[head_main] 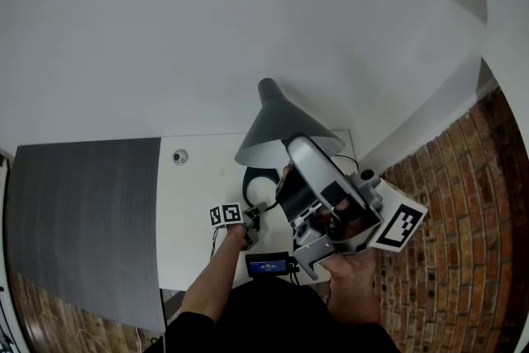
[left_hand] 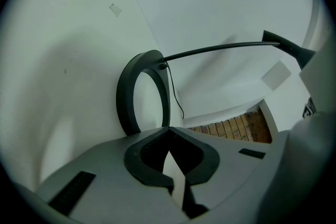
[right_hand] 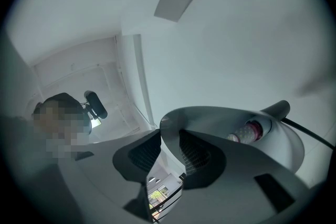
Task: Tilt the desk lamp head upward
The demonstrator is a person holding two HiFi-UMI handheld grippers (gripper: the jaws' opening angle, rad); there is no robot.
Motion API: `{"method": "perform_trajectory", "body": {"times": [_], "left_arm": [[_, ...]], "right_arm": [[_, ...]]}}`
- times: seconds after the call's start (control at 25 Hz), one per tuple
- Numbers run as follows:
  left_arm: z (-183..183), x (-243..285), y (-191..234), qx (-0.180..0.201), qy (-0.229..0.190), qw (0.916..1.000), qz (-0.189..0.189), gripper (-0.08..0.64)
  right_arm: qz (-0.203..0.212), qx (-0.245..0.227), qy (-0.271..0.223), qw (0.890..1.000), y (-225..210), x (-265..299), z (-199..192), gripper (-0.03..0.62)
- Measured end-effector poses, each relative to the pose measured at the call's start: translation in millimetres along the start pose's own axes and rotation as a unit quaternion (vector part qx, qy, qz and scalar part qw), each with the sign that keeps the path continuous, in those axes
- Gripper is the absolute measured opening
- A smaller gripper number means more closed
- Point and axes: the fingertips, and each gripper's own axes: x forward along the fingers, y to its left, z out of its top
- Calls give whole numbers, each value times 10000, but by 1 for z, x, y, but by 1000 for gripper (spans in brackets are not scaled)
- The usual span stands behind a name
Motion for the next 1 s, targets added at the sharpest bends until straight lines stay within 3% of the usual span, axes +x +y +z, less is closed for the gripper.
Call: {"method": "perform_trajectory", "body": {"times": [0.8,1.0], "left_arm": [[-5,-1,-1,55,34,10000,5,9],[-6,-1,-2,43,52,10000,4,9]], "right_arm": [[130,162,-40,9998,5,6,6,115],[182,-6,80,9998,8,3,3,116]]}}
